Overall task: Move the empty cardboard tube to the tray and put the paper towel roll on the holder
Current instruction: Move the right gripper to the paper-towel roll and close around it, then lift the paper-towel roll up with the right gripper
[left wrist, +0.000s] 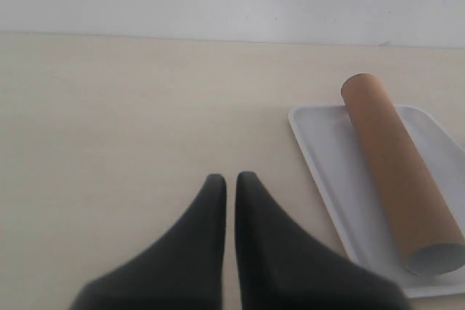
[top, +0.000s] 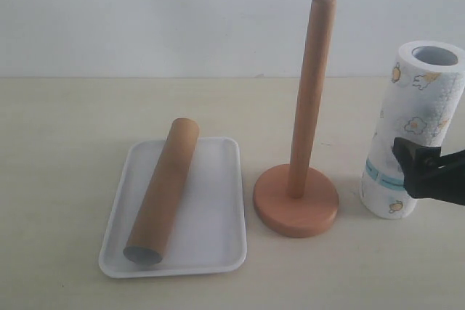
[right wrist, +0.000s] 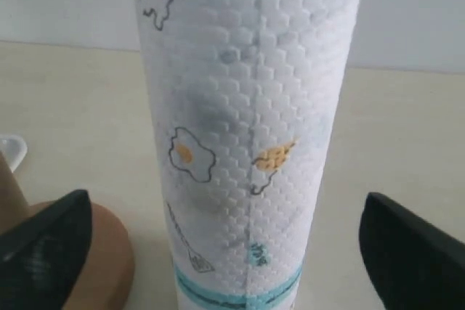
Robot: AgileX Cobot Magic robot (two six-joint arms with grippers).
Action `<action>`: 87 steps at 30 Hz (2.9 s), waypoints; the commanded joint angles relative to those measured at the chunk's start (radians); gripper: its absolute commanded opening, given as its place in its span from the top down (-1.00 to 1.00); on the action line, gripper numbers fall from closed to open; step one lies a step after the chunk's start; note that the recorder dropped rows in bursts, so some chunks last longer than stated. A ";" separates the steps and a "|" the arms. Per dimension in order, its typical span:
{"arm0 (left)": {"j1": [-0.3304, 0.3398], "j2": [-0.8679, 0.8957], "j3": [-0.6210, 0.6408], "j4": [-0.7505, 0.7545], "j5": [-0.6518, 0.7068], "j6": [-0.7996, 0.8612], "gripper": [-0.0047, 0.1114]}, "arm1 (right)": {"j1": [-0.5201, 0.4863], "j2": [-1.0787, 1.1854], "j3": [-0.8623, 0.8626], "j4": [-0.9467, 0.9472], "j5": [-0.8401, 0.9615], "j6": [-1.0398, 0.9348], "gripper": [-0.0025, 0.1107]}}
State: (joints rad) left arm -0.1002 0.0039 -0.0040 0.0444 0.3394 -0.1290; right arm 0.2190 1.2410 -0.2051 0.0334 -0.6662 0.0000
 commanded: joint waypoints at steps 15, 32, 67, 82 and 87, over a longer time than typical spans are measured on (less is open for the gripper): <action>0.002 -0.004 0.004 0.003 -0.003 0.003 0.85 | 0.000 0.122 0.001 0.015 -0.231 0.006 -0.90; 0.002 -0.004 0.004 0.003 -0.003 0.003 0.85 | 0.000 0.340 -0.102 0.015 -0.276 0.018 -0.90; 0.002 -0.004 0.004 0.003 -0.003 0.003 0.85 | 0.000 0.367 -0.148 0.064 -0.288 -0.016 0.94; 0.002 -0.004 0.004 0.003 -0.003 0.003 0.85 | 0.000 -0.143 -0.226 0.042 0.023 -0.016 0.94; 0.002 -0.004 0.004 0.003 -0.003 0.003 0.85 | 0.000 -0.290 -0.404 0.042 0.345 -0.016 0.94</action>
State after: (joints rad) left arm -0.1002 0.0039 -0.0040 0.0444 0.3394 -0.1290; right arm 0.2190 1.0281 -0.5116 0.0828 -0.4615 -0.0147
